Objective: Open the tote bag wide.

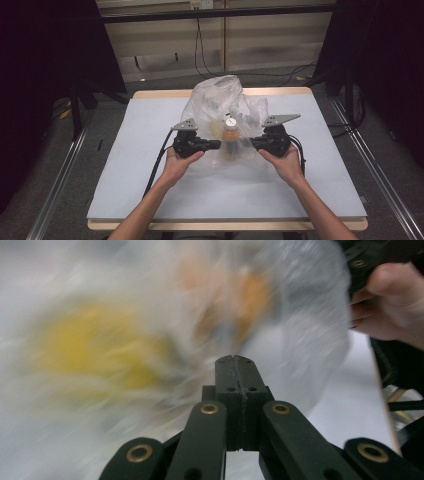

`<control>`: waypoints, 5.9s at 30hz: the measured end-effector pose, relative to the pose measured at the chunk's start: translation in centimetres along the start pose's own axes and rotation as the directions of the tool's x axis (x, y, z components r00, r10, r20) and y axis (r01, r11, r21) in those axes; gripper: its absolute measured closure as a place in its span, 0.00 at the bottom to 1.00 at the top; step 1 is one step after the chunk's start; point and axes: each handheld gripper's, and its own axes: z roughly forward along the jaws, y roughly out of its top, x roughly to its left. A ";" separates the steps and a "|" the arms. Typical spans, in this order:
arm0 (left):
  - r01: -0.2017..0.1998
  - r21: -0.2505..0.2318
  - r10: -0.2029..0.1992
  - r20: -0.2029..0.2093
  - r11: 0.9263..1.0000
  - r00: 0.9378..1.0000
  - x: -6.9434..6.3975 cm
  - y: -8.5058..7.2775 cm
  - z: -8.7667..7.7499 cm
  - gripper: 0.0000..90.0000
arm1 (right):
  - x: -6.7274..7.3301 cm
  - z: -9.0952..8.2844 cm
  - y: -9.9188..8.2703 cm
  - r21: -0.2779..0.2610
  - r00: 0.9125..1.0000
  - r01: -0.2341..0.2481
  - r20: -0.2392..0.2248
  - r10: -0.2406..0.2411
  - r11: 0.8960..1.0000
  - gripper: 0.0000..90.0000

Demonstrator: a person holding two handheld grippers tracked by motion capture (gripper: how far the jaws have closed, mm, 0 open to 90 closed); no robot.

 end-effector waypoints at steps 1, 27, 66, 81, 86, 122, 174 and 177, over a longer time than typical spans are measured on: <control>-0.004 -0.007 0.004 0.009 1.000 1.000 -0.1 0.2 -0.1 1.00 | 0.0 -0.3 0.4 -0.019 1.000 -0.002 -0.007 0.002 1.000 1.00; 0.172 0.176 -0.140 -0.183 0.969 0.973 5.1 -5.8 0.0 1.00 | -2.5 2.8 -6.7 0.224 0.998 -0.064 0.037 0.058 0.972 1.00; -0.110 -0.128 0.102 -0.072 0.986 0.992 0.0 11.5 -2.8 1.00 | -0.4 -2.1 8.6 -0.191 0.999 0.021 0.039 -0.014 0.981 1.00; -0.032 -0.043 0.027 -0.121 0.999 0.992 3.2 10.9 1.3 1.00 | 0.5 -0.3 5.5 -0.142 1.000 -0.015 -0.024 0.012 0.990 1.00; -0.029 -0.048 0.023 -0.117 0.998 0.993 3.0 10.0 1.1 1.00 | 1.3 -0.1 3.9 -0.112 0.999 0.007 -0.031 -0.010 0.994 1.00; -0.070 0.059 0.072 -0.020 0.996 0.997 -0.8 0.9 1.5 1.00 | 0.1 4.6 -4.2 0.145 0.999 -0.043 0.007 0.042 0.989 1.00; -0.102 -0.034 0.099 -0.078 0.994 0.992 -0.4 4.8 -4.9 1.00 | -0.1 -3.3 5.9 -0.151 0.999 0.026 0.022 -0.023 0.988 1.00; -0.114 -0.063 0.110 -0.069 0.991 0.992 -0.3 6.1 -4.8 1.00 | 0.1 -2.9 7.2 -0.167 0.999 0.039 0.018 -0.037 0.985 1.00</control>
